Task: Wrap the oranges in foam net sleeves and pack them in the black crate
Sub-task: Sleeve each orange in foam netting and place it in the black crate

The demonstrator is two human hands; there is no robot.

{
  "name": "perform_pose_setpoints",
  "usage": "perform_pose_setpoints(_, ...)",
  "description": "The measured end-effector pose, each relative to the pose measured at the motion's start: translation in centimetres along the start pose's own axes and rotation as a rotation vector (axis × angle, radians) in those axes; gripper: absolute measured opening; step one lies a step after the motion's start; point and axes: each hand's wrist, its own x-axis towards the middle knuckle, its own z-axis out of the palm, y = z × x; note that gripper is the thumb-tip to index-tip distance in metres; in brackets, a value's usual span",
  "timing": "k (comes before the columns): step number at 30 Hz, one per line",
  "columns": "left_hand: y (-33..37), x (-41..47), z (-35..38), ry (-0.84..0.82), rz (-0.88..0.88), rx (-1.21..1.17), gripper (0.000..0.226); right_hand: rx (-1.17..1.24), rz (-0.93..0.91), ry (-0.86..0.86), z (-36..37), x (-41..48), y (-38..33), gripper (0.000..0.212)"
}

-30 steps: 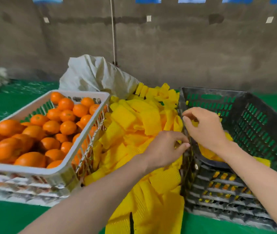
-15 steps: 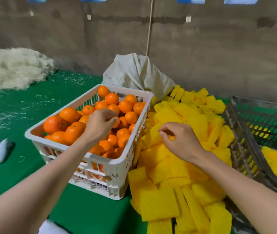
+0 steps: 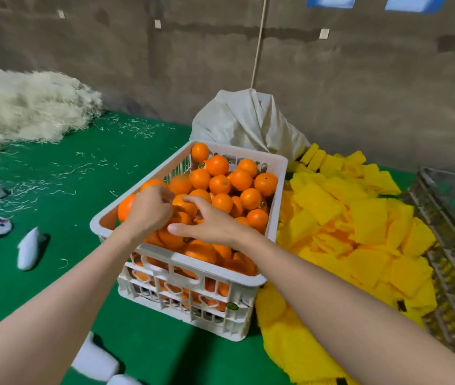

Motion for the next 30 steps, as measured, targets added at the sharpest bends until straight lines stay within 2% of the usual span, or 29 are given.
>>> perform_pose_setpoints(2,-0.6,0.4,-0.2,0.004,0.015,0.005,0.039,0.014,0.069,-0.013,1.2,1.2,0.0,0.089)
perform_pose_setpoints(4,-1.1,1.0,-0.6,0.080,0.048,0.034,0.036,0.069,0.135,0.011,1.7,2.0,-0.4,0.092)
perform_pose_setpoints(6,-1.7,1.8,-0.8,0.135,0.055,0.178,0.038,0.172,0.196,-0.025,1.4,3.0,-1.0,0.090)
perform_pose_setpoints(9,-2.5,3.0,-0.8,0.017,-0.045,0.364,0.057,0.202,0.289,-0.118,1.4,4.4,-2.0,0.084)
perform_pose_setpoints(11,-2.9,3.5,-0.4,-0.078,-0.069,0.449,0.061,0.183,0.320,-0.090,2.0,5.1,-2.3,0.081)
perform_pose_setpoints(15,-3.6,4.0,0.4,-0.049,0.039,0.606,0.065,0.187,0.334,-0.030,2.2,6.0,-2.0,0.075)
perform_pose_setpoints(23,-2.4,4.4,0.0,0.009,0.095,0.402,0.063,0.459,0.415,0.014,-1.8,5.1,-0.4,0.048)
perform_pose_setpoints(28,0.4,4.7,-0.1,0.014,0.079,0.035,0.064,0.277,0.445,0.057,-6.4,3.0,2.0,0.044)
perform_pose_setpoints(30,2.2,4.3,0.6,-0.081,0.061,-0.089,0.061,0.121,0.471,0.087,-7.1,2.4,3.1,0.051)
